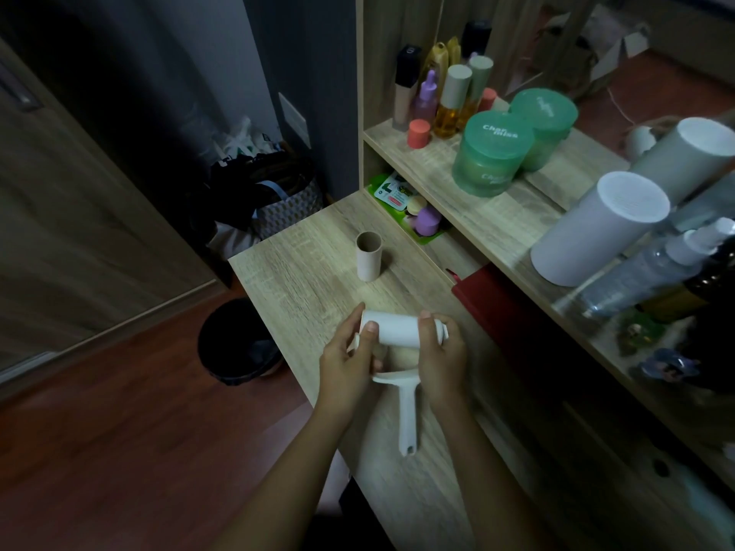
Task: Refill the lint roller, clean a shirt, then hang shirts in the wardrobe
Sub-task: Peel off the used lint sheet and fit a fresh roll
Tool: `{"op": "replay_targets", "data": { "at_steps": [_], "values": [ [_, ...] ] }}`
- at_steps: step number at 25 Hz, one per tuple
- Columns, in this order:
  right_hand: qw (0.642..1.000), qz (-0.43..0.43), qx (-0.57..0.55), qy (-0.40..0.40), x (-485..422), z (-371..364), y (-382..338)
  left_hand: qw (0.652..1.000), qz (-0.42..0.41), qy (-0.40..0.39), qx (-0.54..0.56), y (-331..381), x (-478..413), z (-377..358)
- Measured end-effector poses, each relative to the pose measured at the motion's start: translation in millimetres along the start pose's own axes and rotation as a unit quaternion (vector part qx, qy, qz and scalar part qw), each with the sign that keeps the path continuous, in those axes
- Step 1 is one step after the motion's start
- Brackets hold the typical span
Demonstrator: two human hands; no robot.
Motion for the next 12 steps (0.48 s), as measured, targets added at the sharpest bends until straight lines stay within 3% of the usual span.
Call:
{"op": "replay_targets", "data": {
  "at_steps": [4,8,12],
  "values": [
    [0.999,0.004,0.023,-0.042,-6,-2,2,0.999,0.024,-0.003,0.024,-12,0,2],
    [0.994,-0.078,-0.035,-0.071,-11,-9,19,0.992,0.088,0.016,0.087,-20,-4,3],
    [0.991,-0.026,0.005,-0.131,-3,-9,16,0.984,0.129,0.027,0.122,-30,-7,5]
  ]
}}
Point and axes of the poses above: each hand's wrist, its own x-axis away from the middle knuckle, its own z-axis out of the back of the hand, y = z × x, the point moved 10 cm from there along -x, towards the middle knuckle, and after that the axes turned 10 degrees about y, right-handed, at the moved point
